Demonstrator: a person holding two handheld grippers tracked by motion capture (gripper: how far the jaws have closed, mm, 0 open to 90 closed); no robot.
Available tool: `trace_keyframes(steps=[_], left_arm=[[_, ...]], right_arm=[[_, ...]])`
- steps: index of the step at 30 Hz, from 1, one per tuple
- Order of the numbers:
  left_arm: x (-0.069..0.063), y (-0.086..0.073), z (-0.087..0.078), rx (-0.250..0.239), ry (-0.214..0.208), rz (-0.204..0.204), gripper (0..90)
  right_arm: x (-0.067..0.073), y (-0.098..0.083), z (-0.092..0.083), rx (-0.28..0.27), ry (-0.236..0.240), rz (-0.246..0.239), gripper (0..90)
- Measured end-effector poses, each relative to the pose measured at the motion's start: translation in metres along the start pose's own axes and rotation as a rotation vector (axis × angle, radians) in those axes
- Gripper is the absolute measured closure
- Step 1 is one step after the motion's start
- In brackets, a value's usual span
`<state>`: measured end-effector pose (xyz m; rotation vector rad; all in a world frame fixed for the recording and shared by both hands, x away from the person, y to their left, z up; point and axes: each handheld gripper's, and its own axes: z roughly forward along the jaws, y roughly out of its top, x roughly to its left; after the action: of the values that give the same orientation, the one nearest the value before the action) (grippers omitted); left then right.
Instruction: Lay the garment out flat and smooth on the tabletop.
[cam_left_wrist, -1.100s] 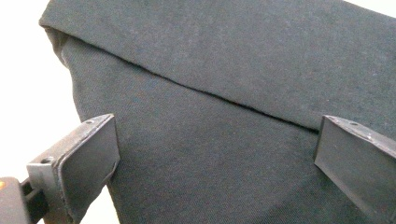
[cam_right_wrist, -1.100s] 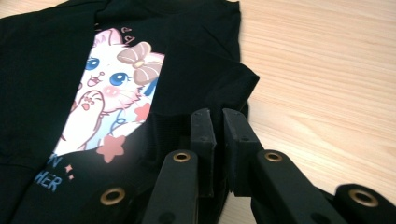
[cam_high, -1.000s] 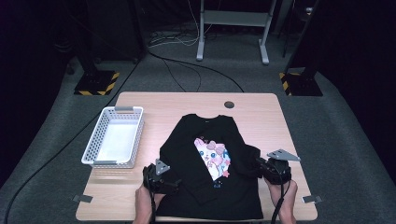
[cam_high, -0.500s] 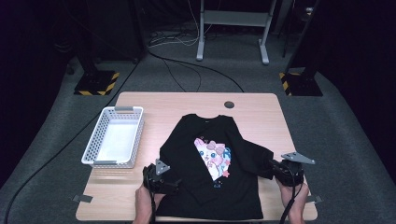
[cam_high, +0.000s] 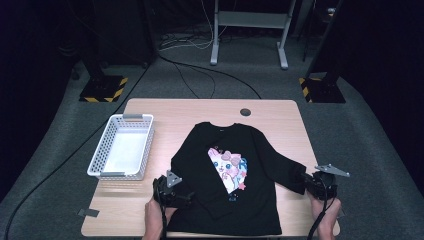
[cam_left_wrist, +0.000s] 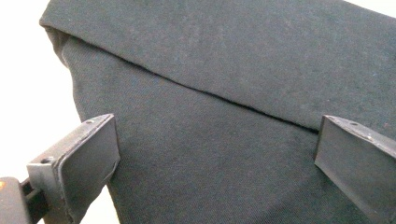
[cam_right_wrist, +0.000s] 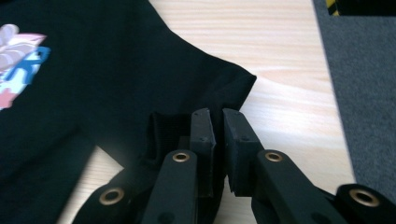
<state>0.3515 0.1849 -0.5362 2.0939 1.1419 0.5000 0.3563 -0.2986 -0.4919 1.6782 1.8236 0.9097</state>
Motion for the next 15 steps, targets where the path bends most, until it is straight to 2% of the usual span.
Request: trace_keyframes(steps=[4, 10, 12, 15], left_arm=[[0.0, 0.0, 0.0, 0.001, 0.0, 0.001, 0.1], [0.0, 0.0, 0.0, 0.001, 0.001, 0.0, 0.1], [0.0, 0.0, 0.0, 0.002, 0.001, 0.002, 0.1], [0.0, 0.0, 0.0, 0.001, 0.001, 0.001, 0.1]], right_arm=[[-0.015, -0.006, -0.001, 0.007, -0.024, 0.043, 81.1], [-0.046, -0.018, -0.008, 0.039, -0.112, 0.122, 73.3], [-0.056, -0.025, -0.014, 0.045, -0.118, 0.15, 71.4], [-0.062, -0.035, -0.028, 0.046, -0.142, 0.162, 66.3]])
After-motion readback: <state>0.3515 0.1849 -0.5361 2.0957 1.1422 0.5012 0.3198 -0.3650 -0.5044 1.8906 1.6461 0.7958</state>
